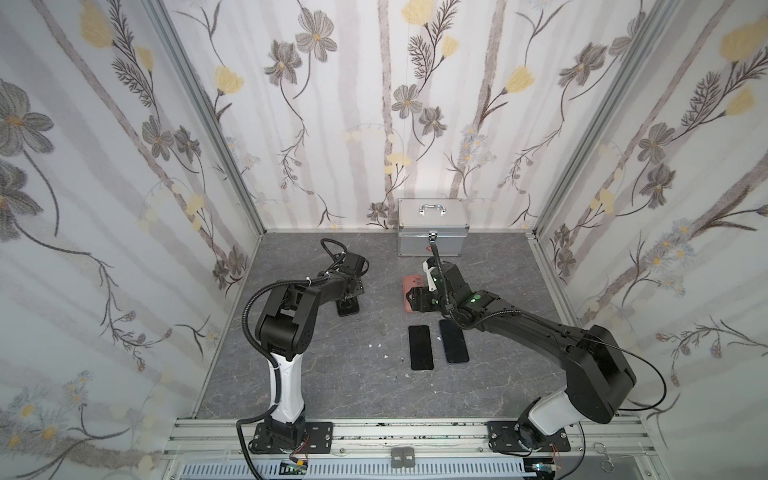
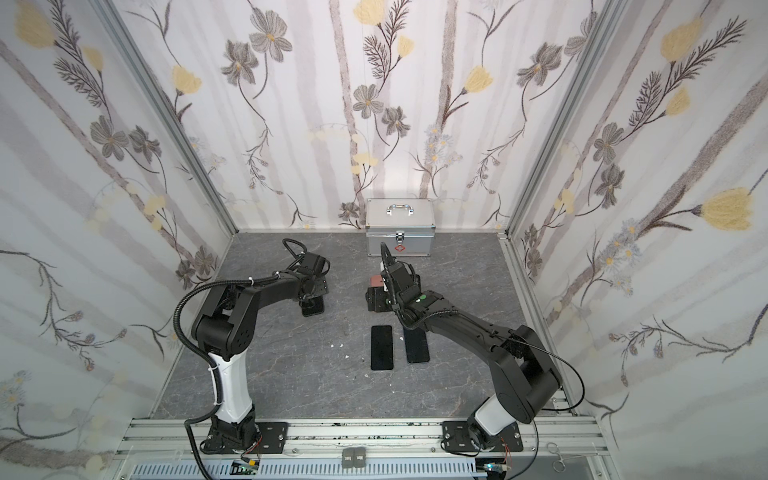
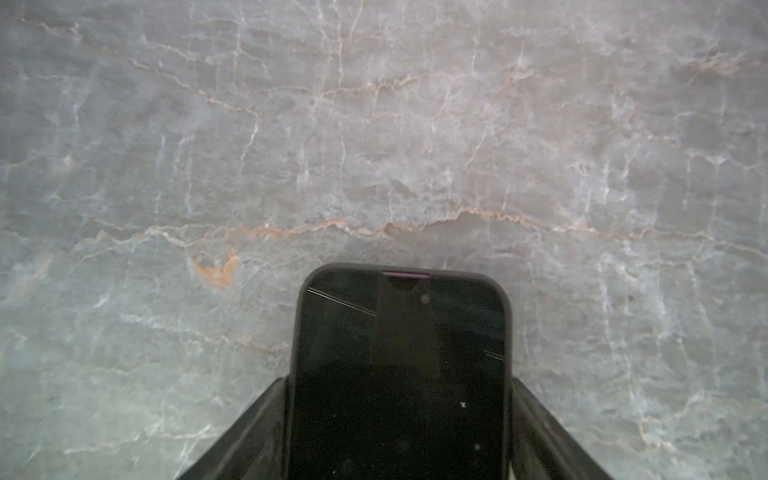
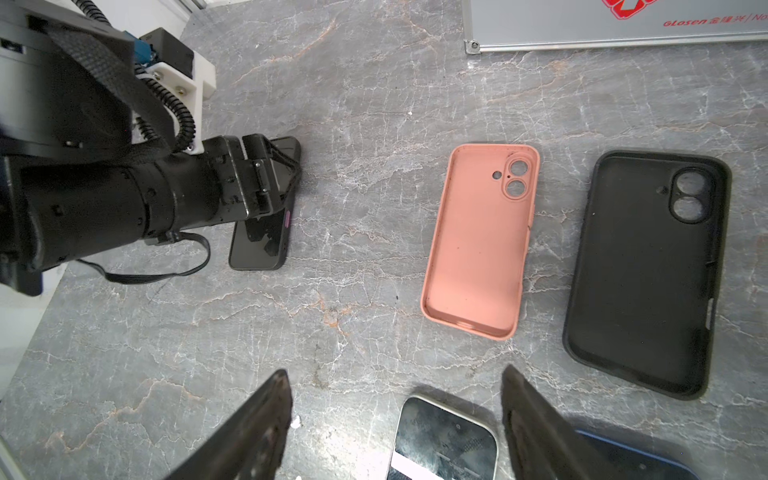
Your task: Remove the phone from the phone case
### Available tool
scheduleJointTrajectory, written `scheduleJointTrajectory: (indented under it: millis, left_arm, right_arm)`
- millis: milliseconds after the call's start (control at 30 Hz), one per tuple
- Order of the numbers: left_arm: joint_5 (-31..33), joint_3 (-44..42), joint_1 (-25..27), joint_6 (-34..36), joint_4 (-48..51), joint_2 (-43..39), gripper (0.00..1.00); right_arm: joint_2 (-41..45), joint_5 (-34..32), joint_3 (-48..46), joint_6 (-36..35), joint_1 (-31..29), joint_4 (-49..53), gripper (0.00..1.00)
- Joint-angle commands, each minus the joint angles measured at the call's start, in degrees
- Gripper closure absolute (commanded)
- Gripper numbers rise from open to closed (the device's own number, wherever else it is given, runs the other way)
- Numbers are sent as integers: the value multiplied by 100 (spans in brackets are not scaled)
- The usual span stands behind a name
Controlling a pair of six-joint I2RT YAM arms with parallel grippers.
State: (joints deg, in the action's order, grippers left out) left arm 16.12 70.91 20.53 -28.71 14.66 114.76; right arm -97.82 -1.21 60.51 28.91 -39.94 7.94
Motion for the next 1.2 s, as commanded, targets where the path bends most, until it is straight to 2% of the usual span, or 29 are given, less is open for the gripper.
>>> scheduleJointTrajectory:
  millis: [0, 233, 433, 800, 967, 1167]
  left_arm:
    - [-474, -269, 125, -147, 900, -216, 26]
    - [-510, -1031, 547, -178, 351, -1232, 29]
    - [-670, -1878, 763, -27, -410, -2259, 30]
    - [-903, -2969, 1500, 503, -1600, -3830, 30]
    - [-1186, -3211, 1619, 722, -1886, -4142, 32]
    - [-1297, -3277, 1854, 998, -1983, -4243, 34]
  right_arm:
    - [76, -83, 11, 62, 12, -179, 22]
    - [184, 117, -26, 259, 125, -283, 22]
    - [62, 660, -33, 462, 245, -430, 22]
    - [-619, 2683, 542, 687, 503, -513, 24]
    - [-988, 3324, 840, 652, 531, -455, 27]
    - [-1227, 3715, 1041, 508, 548, -268, 32]
